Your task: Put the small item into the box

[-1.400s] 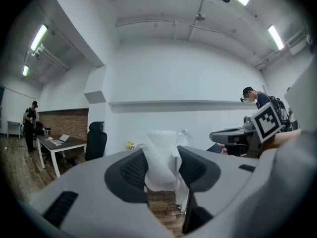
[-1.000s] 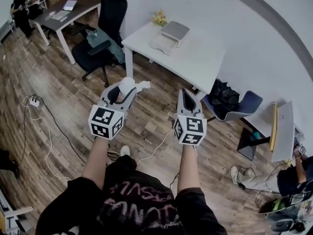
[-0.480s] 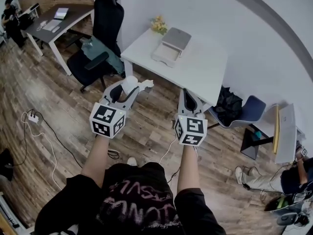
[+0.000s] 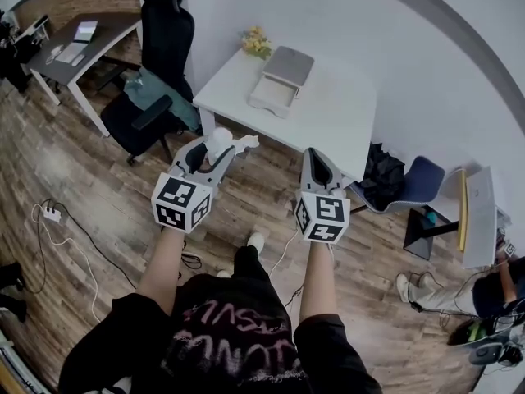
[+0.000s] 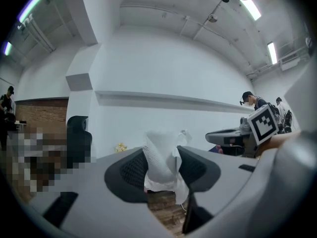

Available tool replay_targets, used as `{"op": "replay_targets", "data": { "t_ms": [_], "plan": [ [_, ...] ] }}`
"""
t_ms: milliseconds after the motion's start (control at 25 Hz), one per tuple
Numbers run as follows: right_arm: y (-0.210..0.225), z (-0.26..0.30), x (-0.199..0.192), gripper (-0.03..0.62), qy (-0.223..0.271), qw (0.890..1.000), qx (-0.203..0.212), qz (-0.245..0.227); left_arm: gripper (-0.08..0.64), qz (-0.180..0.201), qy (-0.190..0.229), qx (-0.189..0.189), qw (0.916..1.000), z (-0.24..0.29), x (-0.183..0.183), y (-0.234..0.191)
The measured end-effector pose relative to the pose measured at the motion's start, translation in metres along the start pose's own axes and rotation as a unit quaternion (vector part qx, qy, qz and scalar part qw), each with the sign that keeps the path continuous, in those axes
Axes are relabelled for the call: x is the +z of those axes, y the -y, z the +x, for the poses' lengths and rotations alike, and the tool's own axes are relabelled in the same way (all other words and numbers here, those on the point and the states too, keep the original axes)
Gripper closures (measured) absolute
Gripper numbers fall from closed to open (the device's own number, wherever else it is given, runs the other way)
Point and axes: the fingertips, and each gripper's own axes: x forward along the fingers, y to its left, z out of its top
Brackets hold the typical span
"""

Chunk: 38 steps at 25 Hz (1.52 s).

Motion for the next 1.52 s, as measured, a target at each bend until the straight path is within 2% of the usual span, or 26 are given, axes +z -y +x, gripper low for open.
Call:
{"op": "replay_targets", "data": {
  "t_ms": [360, 1080, 1520],
  "plan": [
    [0.029, 0.057, -0.005, 0.581, -0.003, 1.0, 0.001, 0.001, 0.382, -0.003, -0.011, 0.007, 0.9999, 0.052, -0.008, -0.032],
    [0.14, 0.214, -0.01, 0.581, -0.006, 1.0, 0.02, 0.019, 0.382, 0.012, -0.027, 0.021, 0.9993, 0.236, 0.005, -0.08],
    [0.165, 0.264, -0.011, 0.581, -0.01, 0.999, 0.032, 0.033, 0.382, 0.009, -0.026, 0.032, 0.9991, 0.287, 0.01, -0.106]
  ]
}}
